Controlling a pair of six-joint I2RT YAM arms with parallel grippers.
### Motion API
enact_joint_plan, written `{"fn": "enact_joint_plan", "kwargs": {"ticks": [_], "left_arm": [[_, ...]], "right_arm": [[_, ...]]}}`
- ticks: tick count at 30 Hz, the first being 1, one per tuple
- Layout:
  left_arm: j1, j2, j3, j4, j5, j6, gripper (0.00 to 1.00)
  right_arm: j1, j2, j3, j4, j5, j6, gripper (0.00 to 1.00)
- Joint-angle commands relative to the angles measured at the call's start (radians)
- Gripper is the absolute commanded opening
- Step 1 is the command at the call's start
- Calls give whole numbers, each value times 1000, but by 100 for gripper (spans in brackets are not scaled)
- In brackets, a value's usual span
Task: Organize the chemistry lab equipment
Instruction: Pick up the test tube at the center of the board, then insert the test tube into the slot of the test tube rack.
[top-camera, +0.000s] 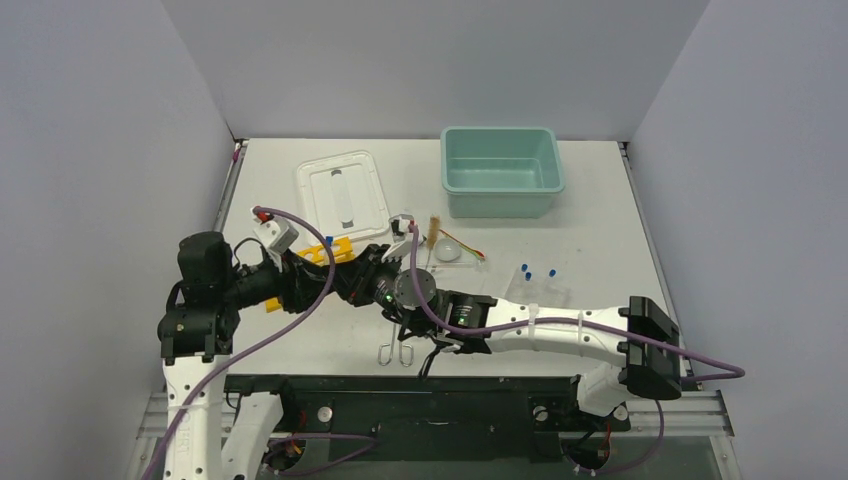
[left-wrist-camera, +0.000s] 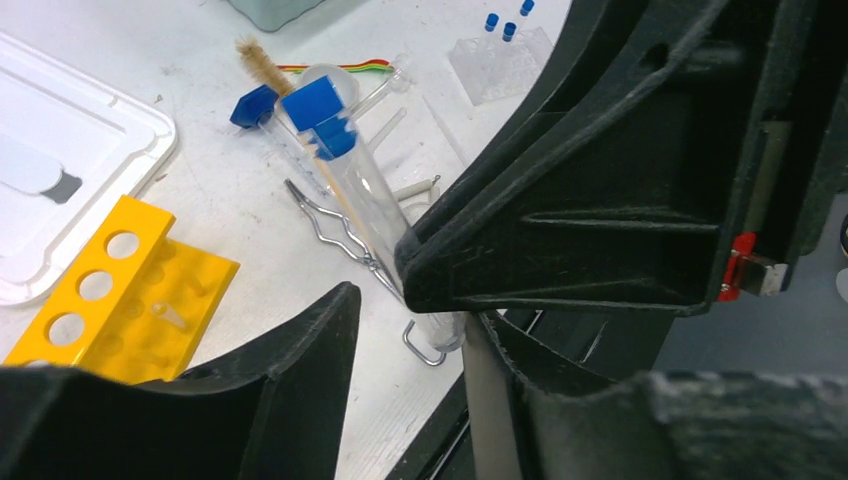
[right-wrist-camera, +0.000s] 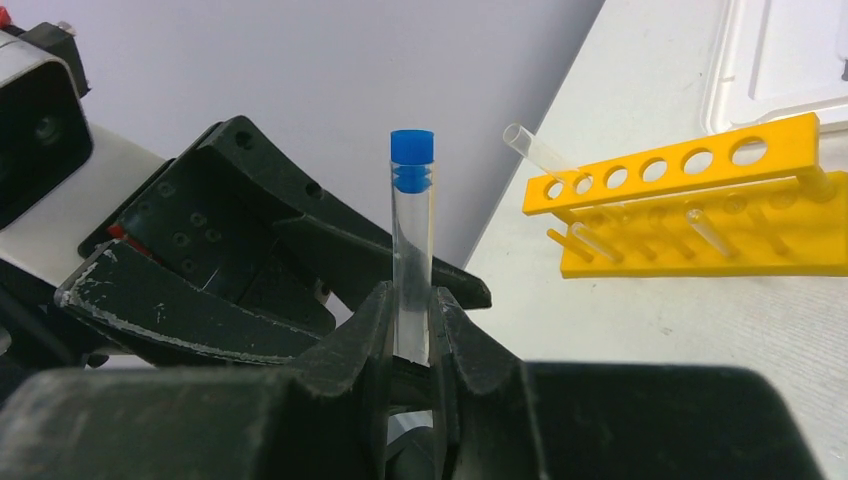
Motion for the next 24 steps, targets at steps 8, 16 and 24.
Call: {"fn": "enact_joint_plan", "kwargs": {"ticks": [8,16,24], "left_arm": [[-4,-19,8,35,-37,40,13],[-3,-33,16,-18,-50,86,0],[-4,-35,32,-72,-48,141,0]], "right_arm": [[-3,-3,27,-115,-175,-4,2],[-95,-50,27,-221,-298,-2,25],[-196,-83,76,-405,-483,-34,45]]}}
